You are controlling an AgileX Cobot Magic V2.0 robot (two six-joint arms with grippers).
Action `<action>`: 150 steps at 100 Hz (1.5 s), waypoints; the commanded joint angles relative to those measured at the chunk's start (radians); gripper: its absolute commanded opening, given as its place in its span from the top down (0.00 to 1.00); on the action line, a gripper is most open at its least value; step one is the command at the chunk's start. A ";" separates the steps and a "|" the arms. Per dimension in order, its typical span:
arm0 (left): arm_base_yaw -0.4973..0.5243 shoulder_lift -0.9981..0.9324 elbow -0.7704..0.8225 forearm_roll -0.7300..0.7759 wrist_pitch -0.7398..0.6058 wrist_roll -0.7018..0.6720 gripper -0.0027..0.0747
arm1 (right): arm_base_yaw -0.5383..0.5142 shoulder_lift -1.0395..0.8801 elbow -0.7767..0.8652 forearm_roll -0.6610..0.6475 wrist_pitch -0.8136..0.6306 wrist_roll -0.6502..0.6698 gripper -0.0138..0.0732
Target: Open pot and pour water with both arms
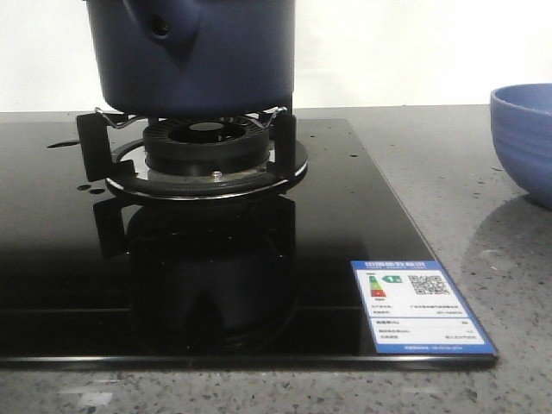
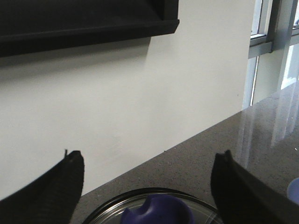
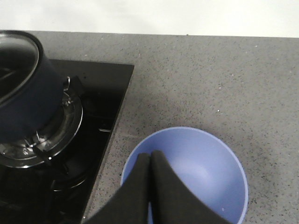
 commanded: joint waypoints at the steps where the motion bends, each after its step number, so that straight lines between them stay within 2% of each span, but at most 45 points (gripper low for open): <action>1: -0.001 -0.073 -0.007 -0.005 -0.005 -0.045 0.35 | 0.019 -0.058 0.058 0.012 -0.128 -0.045 0.91; 6: -0.001 -0.122 0.022 -0.005 -0.005 -0.053 0.43 | 0.040 -0.095 0.113 0.012 -0.163 -0.064 0.91; 13: -0.005 -0.207 0.089 -0.005 -0.030 -0.066 0.57 | 0.079 -0.159 0.201 0.010 -0.227 -0.102 0.91; 14: -0.005 -0.235 0.105 -0.005 -0.039 -0.075 0.62 | 0.083 -0.166 0.210 0.010 -0.233 -0.105 0.91; 23: -0.005 -0.352 0.222 -0.005 -0.093 -0.114 0.78 | 0.137 -0.263 0.334 0.010 -0.337 -0.131 0.91; 38: -0.005 -0.577 0.452 -0.005 -0.143 -0.119 0.99 | 0.200 -0.431 0.527 0.010 -0.480 -0.134 0.91; 61: -0.005 -0.857 0.710 -0.082 -0.146 -0.127 0.99 | 0.227 -0.644 0.725 0.012 -0.538 -0.134 0.91; 81: -0.005 -0.991 0.830 -0.083 -0.144 -0.127 0.99 | 0.227 -0.742 0.759 0.017 -0.516 -0.134 0.91; 150: -0.005 -1.007 0.847 -0.083 -0.142 -0.127 0.99 | 0.227 -0.746 0.759 0.017 -0.518 -0.134 0.91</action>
